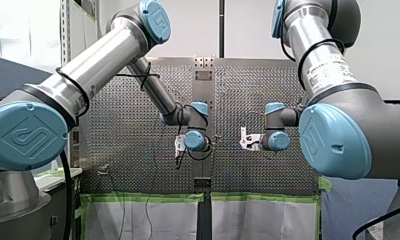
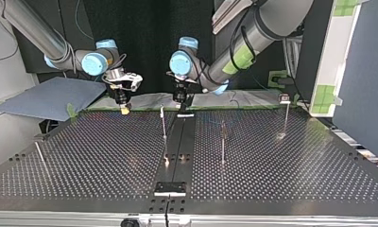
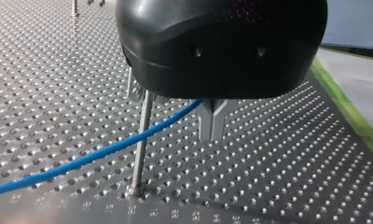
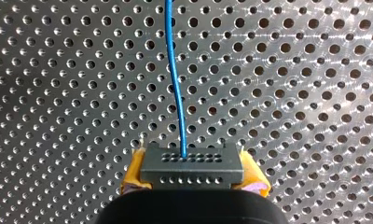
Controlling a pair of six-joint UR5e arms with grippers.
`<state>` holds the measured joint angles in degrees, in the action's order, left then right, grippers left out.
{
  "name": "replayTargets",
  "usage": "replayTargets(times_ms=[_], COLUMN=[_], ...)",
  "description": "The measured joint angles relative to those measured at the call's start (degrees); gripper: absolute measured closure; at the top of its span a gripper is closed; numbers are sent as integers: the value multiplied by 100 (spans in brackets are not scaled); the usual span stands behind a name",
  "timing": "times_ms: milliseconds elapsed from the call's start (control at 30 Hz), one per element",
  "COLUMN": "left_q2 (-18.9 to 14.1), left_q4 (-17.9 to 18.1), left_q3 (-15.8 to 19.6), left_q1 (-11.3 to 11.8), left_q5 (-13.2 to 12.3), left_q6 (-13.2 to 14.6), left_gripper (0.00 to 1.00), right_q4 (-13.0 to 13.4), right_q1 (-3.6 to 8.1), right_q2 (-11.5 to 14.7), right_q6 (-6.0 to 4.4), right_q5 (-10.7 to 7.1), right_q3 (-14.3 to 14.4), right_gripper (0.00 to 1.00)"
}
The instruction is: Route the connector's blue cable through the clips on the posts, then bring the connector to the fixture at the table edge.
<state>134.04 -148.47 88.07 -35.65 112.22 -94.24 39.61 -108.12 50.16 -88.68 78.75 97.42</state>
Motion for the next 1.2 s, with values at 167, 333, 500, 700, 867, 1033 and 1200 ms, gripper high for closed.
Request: replayTargets(times_ms=[167,333,500,700,867,1033,1200], left_q2=[-10,-10,-23,-142,-252,-268,-269], left_q4=[-43,-43,-37,-53,-53,-51,11], left_q3=[-2,-3,-18,-25,-27,-29,-34], left_q1=[-51,-24,-12,-9,-8,-7,1], left_q5=[43,36,31,22,12,-8,-42], left_q6=[10,-1,-6,-11,-24,-31,-37], left_gripper=[99,99,99,99,99,99,99], right_q4=[10,20,14,2,-11,-13,-14], right_q1=[2,-1,-14,-48,-57,-55,-37], right_q2=[-5,-8,-10,-13,-12,-12,-16], right_q6=[5,1,6,46,44,38,25], right_q5=[1,-4,-7,-10,-10,-5,6], right_q3=[-3,-26,-49,-77,-93,-97,-104], right_gripper=[100,100,100,100,100,100,100])
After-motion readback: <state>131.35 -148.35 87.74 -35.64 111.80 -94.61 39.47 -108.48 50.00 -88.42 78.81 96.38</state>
